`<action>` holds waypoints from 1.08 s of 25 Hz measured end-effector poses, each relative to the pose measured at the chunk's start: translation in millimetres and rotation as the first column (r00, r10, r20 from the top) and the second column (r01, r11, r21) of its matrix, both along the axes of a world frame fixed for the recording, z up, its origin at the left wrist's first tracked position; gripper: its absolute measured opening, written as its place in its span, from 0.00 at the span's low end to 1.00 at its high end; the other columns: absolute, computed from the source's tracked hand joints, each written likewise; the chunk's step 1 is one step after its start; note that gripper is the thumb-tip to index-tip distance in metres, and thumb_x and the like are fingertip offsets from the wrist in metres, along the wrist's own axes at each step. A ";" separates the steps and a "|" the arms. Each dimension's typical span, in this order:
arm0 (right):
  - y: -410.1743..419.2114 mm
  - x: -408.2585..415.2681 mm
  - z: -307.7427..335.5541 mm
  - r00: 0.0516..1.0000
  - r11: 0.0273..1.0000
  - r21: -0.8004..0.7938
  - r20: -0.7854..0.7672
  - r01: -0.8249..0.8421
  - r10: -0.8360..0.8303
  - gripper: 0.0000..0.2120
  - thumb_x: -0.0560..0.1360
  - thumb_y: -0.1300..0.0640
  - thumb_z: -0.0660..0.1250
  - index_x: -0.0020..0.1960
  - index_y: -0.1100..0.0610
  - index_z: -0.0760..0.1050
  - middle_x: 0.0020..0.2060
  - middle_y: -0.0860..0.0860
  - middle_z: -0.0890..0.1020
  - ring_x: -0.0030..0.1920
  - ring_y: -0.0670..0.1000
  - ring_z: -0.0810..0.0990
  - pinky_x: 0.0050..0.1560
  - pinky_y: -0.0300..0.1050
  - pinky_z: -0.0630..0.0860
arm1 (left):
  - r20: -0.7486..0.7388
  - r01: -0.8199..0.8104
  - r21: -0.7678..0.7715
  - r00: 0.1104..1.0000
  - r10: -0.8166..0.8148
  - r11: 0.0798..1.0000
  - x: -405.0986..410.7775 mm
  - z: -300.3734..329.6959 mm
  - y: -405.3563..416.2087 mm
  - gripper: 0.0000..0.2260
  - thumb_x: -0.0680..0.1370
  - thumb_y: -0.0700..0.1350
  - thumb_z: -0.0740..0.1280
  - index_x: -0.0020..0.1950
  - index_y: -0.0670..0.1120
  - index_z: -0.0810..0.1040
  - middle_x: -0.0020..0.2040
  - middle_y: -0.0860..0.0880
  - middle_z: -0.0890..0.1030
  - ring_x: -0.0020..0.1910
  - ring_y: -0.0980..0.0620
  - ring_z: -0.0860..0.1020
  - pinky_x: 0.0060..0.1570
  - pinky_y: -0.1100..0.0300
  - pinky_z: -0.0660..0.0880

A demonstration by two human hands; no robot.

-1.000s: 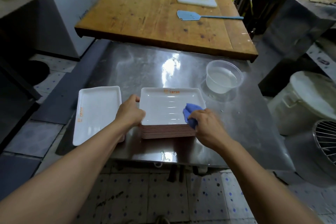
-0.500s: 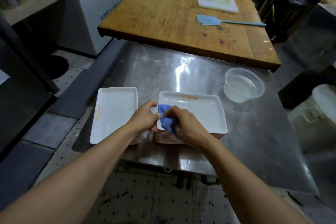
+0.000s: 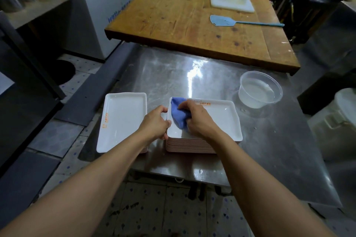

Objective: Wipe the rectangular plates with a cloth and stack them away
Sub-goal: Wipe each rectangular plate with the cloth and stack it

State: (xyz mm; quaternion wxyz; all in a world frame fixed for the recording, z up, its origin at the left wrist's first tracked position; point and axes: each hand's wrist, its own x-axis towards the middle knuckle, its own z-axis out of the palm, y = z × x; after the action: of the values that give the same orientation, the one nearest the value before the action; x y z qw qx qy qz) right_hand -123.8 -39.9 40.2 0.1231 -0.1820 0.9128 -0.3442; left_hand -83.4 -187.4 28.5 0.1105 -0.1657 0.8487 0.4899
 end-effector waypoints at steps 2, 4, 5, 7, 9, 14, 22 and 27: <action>3.7 9.5 4.0 0.997 0.998 -0.059 0.078 0.001 0.004 0.17 0.70 0.70 0.61 0.57 0.60 0.70 0.55 0.59 0.78 0.54 0.56 0.76 0.50 0.44 0.71 | -0.016 -0.012 -0.011 1.000 0.012 1.000 1.0 -0.4 1.1 0.12 0.76 0.38 0.61 0.58 0.50 0.69 0.36 0.45 0.77 0.25 0.49 0.77 0.28 0.59 0.74; 10.0 20.0 8.0 0.988 0.998 -0.057 0.154 -0.018 0.027 0.16 0.69 0.71 0.63 0.55 0.60 0.68 0.52 0.60 0.79 0.50 0.57 0.77 0.46 0.46 0.73 | -0.030 -0.019 -0.027 0.999 0.018 0.999 1.7 -0.4 3.0 0.11 0.76 0.38 0.61 0.57 0.48 0.70 0.37 0.43 0.77 0.25 0.48 0.76 0.30 0.56 0.76; 12.5 24.2 9.7 0.983 0.999 -0.041 0.181 -0.035 0.042 0.16 0.69 0.70 0.64 0.54 0.59 0.67 0.51 0.60 0.79 0.49 0.57 0.78 0.44 0.46 0.73 | -0.038 -0.023 -0.036 0.999 0.022 0.999 1.5 -0.5 3.6 0.10 0.77 0.38 0.61 0.56 0.48 0.70 0.38 0.43 0.77 0.26 0.47 0.76 0.32 0.54 0.77; 15.1 30.9 12.9 0.979 0.997 0.002 0.190 -0.080 0.078 0.16 0.70 0.69 0.64 0.54 0.57 0.66 0.51 0.60 0.79 0.49 0.57 0.77 0.44 0.44 0.72 | -0.039 -0.029 -0.068 0.999 0.026 0.997 0.7 -0.4 4.6 0.10 0.77 0.39 0.62 0.57 0.47 0.71 0.41 0.42 0.78 0.31 0.46 0.77 0.36 0.52 0.78; 17.9 35.6 15.2 0.980 0.991 0.036 0.156 -0.127 0.120 0.16 0.71 0.69 0.64 0.55 0.57 0.65 0.54 0.59 0.79 0.50 0.56 0.76 0.47 0.44 0.72 | -0.019 -0.023 -0.119 1.000 0.020 0.993 0.1 0.0 6.2 0.11 0.78 0.39 0.63 0.59 0.47 0.71 0.46 0.41 0.79 0.38 0.44 0.78 0.41 0.50 0.80; 52.0 42.5 16.5 0.996 0.989 0.126 0.050 -0.074 0.068 0.17 0.72 0.68 0.62 0.57 0.57 0.65 0.54 0.60 0.77 0.50 0.56 0.75 0.50 0.49 0.72 | 0.020 -0.052 -0.140 0.998 0.056 0.989 -0.9 1.1 8.8 0.14 0.76 0.36 0.61 0.60 0.47 0.71 0.46 0.41 0.78 0.34 0.44 0.78 0.33 0.54 0.79; 105.0 44.1 27.2 0.994 0.962 0.262 -0.093 0.080 -0.057 0.18 0.72 0.65 0.66 0.59 0.61 0.66 0.50 0.59 0.76 0.47 0.58 0.76 0.45 0.51 0.73 | 0.010 -0.040 -0.355 0.999 0.047 0.934 4.0 10.5 18.5 0.16 0.76 0.40 0.61 0.64 0.45 0.70 0.57 0.41 0.78 0.52 0.39 0.78 0.51 0.51 0.77; 128.1 54.2 41.8 0.900 0.925 -0.091 -0.213 0.370 -0.381 0.14 0.68 0.69 0.64 0.53 0.60 0.75 0.39 0.50 0.76 0.39 0.51 0.74 0.36 0.31 0.68 | -0.173 0.056 -0.670 0.958 -0.230 0.740 18.9 24.1 48.2 0.20 0.76 0.53 0.66 0.66 0.49 0.69 0.61 0.47 0.72 0.61 0.45 0.71 0.52 0.52 0.70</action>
State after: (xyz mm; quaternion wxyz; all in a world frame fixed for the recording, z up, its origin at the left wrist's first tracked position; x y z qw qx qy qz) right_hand -69.6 88.1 82.0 -0.0550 -0.0437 0.9302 -0.3602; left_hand -64.5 -139.2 52.7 -0.0227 -0.0662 0.9836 0.1660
